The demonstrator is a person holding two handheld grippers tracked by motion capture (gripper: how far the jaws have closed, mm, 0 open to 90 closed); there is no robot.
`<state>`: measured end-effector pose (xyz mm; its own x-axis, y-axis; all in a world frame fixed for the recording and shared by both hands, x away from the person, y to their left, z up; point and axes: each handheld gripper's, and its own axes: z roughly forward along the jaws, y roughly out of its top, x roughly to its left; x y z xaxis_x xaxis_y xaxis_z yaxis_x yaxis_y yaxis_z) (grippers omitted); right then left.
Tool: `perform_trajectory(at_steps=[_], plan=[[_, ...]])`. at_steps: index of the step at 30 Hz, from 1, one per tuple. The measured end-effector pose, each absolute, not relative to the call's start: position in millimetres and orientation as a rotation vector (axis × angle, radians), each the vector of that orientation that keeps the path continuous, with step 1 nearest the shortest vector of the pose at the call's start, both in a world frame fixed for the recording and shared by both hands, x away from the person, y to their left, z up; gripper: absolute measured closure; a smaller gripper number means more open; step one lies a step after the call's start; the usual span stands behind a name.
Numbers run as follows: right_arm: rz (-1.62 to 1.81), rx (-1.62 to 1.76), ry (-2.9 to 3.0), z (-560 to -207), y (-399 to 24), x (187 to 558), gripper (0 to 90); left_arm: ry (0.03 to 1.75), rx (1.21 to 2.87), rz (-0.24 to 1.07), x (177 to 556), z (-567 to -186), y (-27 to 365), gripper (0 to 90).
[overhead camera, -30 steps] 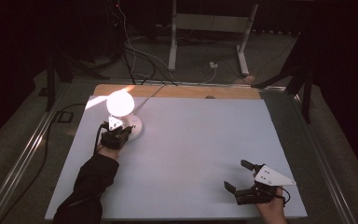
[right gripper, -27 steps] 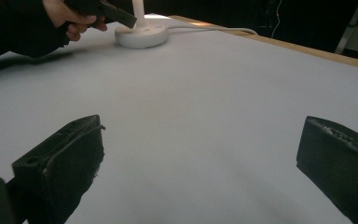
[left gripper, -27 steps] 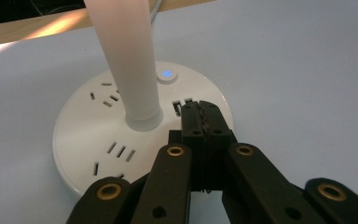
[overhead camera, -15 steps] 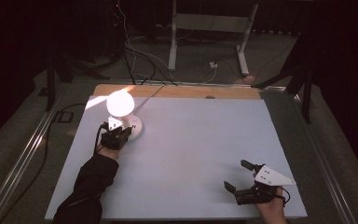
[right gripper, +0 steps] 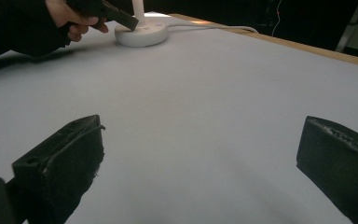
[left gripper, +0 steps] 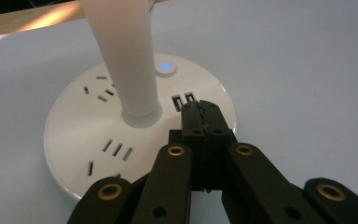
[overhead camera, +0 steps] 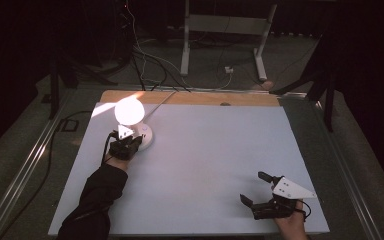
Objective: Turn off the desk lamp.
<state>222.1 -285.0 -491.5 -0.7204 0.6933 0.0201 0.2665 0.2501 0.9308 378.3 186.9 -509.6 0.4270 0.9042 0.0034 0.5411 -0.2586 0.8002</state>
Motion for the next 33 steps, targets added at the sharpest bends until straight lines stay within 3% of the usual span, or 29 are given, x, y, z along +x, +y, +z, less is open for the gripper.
perform_trajectory(at_steps=[12, 33], plan=[[1.47, 0.881, 2.132, -492, -285, 222, 0.0, 1.219, 1.893, 0.616, 376, -497, 190, 90.0], [1.471, 0.877, 2.132, -491, -285, 222, 0.0, 1.232, 1.913, 0.596, 379, -507, 191, 90.0]])
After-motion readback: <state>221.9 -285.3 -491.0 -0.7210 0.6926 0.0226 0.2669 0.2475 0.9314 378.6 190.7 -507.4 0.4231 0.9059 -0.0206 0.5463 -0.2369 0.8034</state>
